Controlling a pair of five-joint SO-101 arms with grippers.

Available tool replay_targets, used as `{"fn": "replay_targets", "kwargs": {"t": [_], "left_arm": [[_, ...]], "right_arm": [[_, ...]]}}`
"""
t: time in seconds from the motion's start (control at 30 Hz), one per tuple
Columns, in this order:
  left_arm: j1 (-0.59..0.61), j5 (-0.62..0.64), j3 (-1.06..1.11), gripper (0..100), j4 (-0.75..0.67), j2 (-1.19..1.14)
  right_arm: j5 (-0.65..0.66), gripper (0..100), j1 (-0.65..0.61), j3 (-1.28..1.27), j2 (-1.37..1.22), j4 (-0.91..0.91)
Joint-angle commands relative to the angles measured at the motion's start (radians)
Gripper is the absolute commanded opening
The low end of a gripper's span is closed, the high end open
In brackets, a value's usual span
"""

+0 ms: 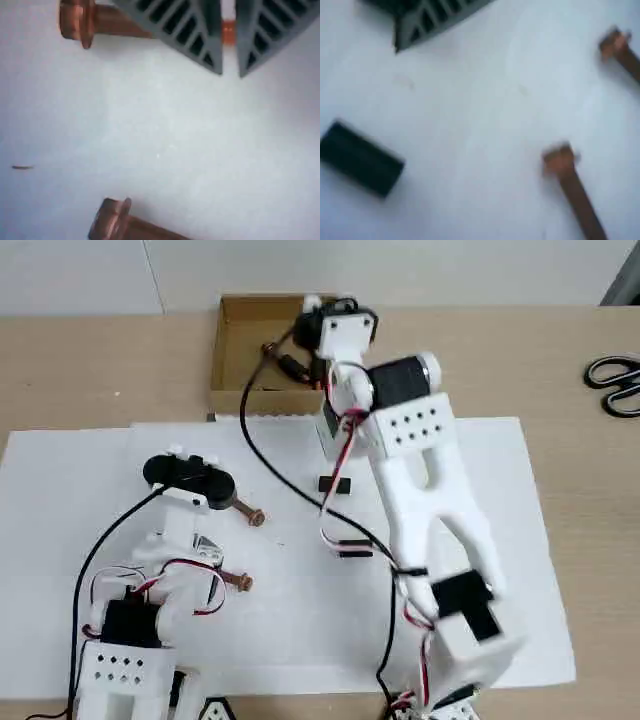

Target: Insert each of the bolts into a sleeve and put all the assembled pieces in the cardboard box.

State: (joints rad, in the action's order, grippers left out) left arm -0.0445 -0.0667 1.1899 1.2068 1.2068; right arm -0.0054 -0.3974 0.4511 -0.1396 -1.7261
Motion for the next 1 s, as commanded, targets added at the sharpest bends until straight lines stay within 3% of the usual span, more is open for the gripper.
{"fn": "replay_targets", "kwargs": {"t": [0.0,0.3,0.73,0.97], "left_arm": [[0.021,-0.006,-0.012,1,-0.023,0.009],[0.19,-0.005,-0.002,1,-0.091,0.003],[0.192,-0.005,0.013,1,-0.098,0.008],[0.193,-0.006,0.031,1,-0.098,0.009]], "right_arm": [[0.123,11.9,0.015,-0.15,0.16,-0.013],[0.405,12.1,0.012,-0.506,0.372,0.005],[0.69,11.9,0.007,-0.738,0.381,0.222],[0.865,12.1,-0.025,-0.789,0.38,0.232]]}}
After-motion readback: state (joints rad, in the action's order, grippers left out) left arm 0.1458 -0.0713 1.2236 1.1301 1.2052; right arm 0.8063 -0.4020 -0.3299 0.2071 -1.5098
